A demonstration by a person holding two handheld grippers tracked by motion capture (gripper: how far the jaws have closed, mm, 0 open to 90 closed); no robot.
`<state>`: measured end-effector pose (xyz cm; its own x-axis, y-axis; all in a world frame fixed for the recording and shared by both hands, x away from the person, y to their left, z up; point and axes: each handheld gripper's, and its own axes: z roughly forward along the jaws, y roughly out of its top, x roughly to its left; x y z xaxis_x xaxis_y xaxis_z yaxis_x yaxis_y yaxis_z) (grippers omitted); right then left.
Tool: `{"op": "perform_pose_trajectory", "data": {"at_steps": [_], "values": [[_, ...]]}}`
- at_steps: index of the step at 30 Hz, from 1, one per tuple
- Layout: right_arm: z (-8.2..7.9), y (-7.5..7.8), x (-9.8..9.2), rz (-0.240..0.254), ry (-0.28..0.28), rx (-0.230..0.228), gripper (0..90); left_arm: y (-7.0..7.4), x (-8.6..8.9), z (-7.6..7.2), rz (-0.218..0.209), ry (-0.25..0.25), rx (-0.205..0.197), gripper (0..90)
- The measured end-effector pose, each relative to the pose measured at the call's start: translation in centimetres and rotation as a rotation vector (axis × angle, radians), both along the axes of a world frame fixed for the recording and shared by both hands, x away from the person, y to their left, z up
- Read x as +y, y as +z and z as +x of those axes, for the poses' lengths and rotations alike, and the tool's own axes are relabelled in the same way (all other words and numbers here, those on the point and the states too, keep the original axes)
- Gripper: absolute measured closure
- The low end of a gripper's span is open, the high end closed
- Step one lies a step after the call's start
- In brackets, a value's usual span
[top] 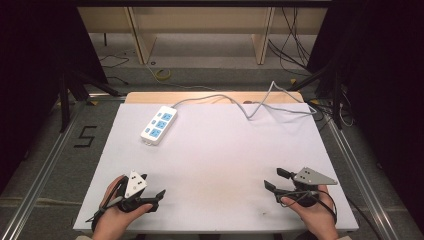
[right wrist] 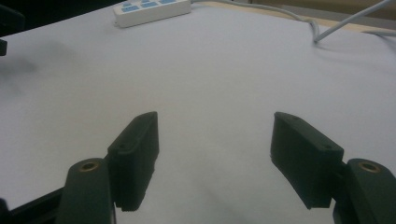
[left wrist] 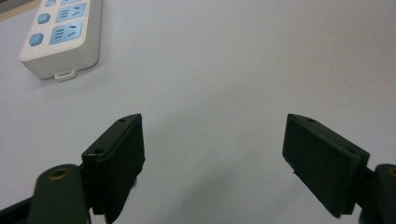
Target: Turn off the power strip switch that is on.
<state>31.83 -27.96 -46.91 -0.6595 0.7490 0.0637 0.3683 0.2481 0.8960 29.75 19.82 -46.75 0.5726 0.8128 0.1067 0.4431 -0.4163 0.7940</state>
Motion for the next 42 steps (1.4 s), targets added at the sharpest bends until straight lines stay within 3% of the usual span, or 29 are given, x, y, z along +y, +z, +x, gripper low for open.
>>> {"op": "perform_pose_trajectory", "data": {"at_steps": [7, 11, 13, 14, 15, 16, 25, 34, 42], "values": [[0.0, 0.0, 0.2, -0.012, 0.006, 0.0, 33.5, 0.0, 0.3, 0.0, -0.024, 0.004, 0.006, 24.7], [0.0, 0.0, 0.3, -0.015, 0.01, -0.004, 33.5, 0.3, 0.5, -0.2, -0.022, 0.006, 0.017, 59.3], [0.0, 0.0, 0.3, -0.017, 0.015, -0.004, 33.5, 0.3, 0.5, -0.3, -0.003, -0.047, 0.04, 77.8], [0.0, 0.0, 0.3, -0.017, 0.015, -0.004, 33.5, 0.2, 0.3, -0.4, 0.001, -0.057, 0.043, 77.8], [0.0, 0.0, 0.3, -0.019, 0.017, -0.001, 33.6, 0.3, 0.1, -0.5, 0.009, -0.065, 0.038, 87.6], [0.0, 0.0, 0.3, -0.022, 0.019, -0.001, 33.6, 0.4, -0.1, -0.6, 0.011, -0.07, 0.032, 89.4], [0.0, -0.1, 0.4, -0.025, 0.015, -0.002, 33.7, 1.1, -0.7, -0.6, 0.015, -0.038, 0.035, 89.6], [0.0, -0.2, 0.6, -0.032, 0.018, -0.004, 33.7, 2.2, -0.9, 0.7, 0.022, -0.019, 0.024, 89.6], [0.0, -0.1, 0.8, -0.038, 0.031, -0.007, 33.6, 2.9, 0.3, 2.1, 0.03, 0.016, 0.022, 89.8]]}}
